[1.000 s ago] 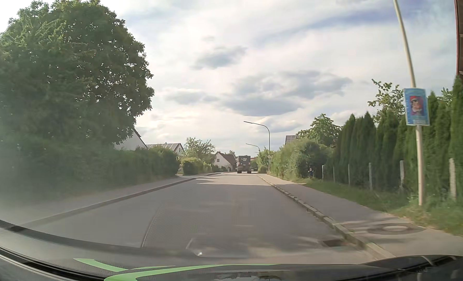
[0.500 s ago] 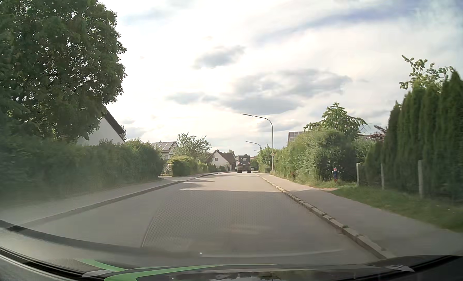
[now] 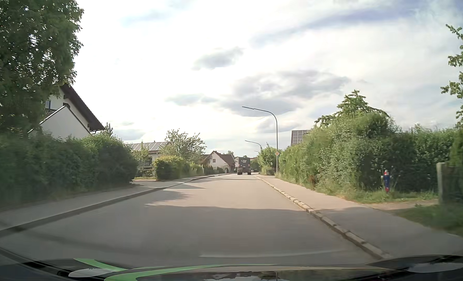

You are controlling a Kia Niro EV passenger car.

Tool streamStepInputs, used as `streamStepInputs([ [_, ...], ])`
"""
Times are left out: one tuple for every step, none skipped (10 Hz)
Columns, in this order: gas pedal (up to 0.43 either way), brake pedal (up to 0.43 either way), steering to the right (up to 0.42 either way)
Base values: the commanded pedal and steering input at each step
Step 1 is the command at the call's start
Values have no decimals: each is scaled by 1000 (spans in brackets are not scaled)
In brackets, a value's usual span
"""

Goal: Follow the waypoints while adhering to traffic rules and regulations

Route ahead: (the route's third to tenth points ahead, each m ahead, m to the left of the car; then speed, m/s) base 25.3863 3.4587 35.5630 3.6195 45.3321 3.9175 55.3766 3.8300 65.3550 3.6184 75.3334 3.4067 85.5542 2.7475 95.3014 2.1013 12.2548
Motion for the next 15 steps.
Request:
streamStepInputs([
  [118,0,-1],
  [118,0,0],
  [118,0,0],
  [118,0,0],
  [118,0,-1],
  [130,0,-2],
  [130,0,-1],
  [130,0,-1],
  [130,0,-1],
  [130,0,-1],
  [130,0,-1],
  [130,0,-1],
  [130,0,-1],
  [130,0,-1],
  [130,0,-1],
])
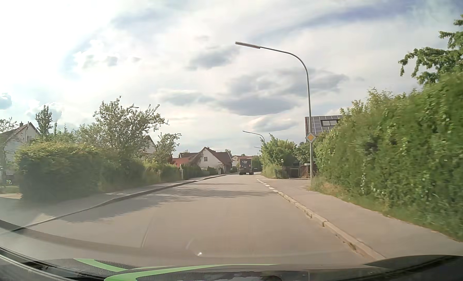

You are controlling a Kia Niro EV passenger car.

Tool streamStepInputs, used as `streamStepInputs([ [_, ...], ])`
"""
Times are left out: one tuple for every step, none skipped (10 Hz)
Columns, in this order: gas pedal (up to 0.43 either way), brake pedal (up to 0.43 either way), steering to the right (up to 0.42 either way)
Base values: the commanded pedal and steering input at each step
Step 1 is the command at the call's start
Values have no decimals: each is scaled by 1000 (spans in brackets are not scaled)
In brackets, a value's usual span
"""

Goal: Follow the waypoints while adhering to traffic rules and regulations

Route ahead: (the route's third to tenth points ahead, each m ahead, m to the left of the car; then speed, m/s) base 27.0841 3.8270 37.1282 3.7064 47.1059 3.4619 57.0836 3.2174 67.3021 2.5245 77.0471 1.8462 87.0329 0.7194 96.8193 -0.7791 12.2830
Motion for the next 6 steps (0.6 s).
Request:
streamStepInputs([
  [130,0,-1],
  [130,0,-1],
  [130,0,-1],
  [130,0,-1],
  [130,0,-4],
  [130,0,-4],
])
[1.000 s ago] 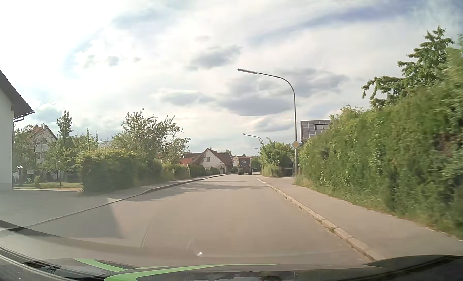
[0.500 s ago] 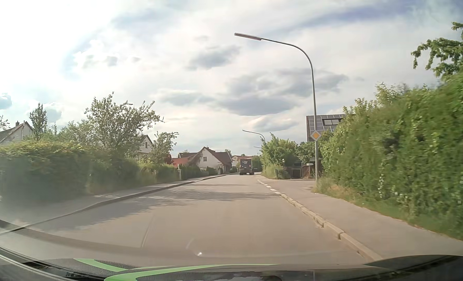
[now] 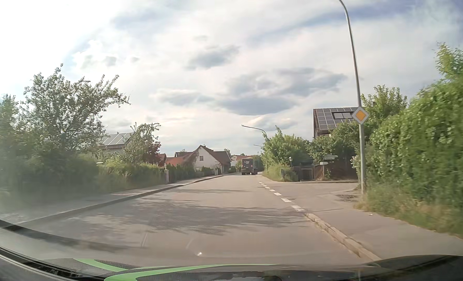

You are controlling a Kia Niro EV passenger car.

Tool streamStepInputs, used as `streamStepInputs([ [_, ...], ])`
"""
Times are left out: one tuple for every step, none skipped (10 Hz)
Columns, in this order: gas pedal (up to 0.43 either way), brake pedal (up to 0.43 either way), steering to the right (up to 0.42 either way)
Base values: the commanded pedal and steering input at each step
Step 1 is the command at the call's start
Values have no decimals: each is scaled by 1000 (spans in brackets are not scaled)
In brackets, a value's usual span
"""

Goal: Follow the waypoints while adhering to traffic rules and regulations

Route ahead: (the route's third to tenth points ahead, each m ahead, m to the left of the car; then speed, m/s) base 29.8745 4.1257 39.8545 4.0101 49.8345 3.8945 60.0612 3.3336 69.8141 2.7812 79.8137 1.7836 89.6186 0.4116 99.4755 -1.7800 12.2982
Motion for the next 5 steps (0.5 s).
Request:
streamStepInputs([
  [130,0,-4],
  [130,0,-4],
  [130,0,-4],
  [130,0,-4],
  [130,0,-4],
])
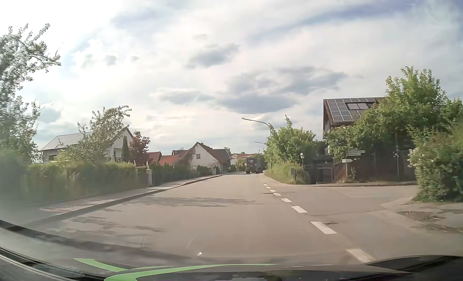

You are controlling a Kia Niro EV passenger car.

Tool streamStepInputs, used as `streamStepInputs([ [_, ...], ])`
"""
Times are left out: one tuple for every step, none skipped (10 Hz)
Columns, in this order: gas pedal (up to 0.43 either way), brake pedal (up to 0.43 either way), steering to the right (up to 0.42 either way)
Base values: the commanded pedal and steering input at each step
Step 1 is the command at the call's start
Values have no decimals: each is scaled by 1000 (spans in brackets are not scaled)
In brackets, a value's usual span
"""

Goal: Follow the waypoints while adhering to traffic rules and regulations

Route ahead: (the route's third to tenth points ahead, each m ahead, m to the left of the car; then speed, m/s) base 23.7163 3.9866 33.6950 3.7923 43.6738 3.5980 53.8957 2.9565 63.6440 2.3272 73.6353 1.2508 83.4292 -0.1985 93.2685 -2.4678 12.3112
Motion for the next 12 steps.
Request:
streamStepInputs([
  [130,0,-4],
  [130,0,-5],
  [130,0,-6],
  [130,0,-7],
  [130,0,-7],
  [130,0,-7],
  [130,0,-7],
  [130,0,-6],
  [130,0,-6],
  [130,0,-6],
  [130,0,-5],
  [130,0,-5],
])
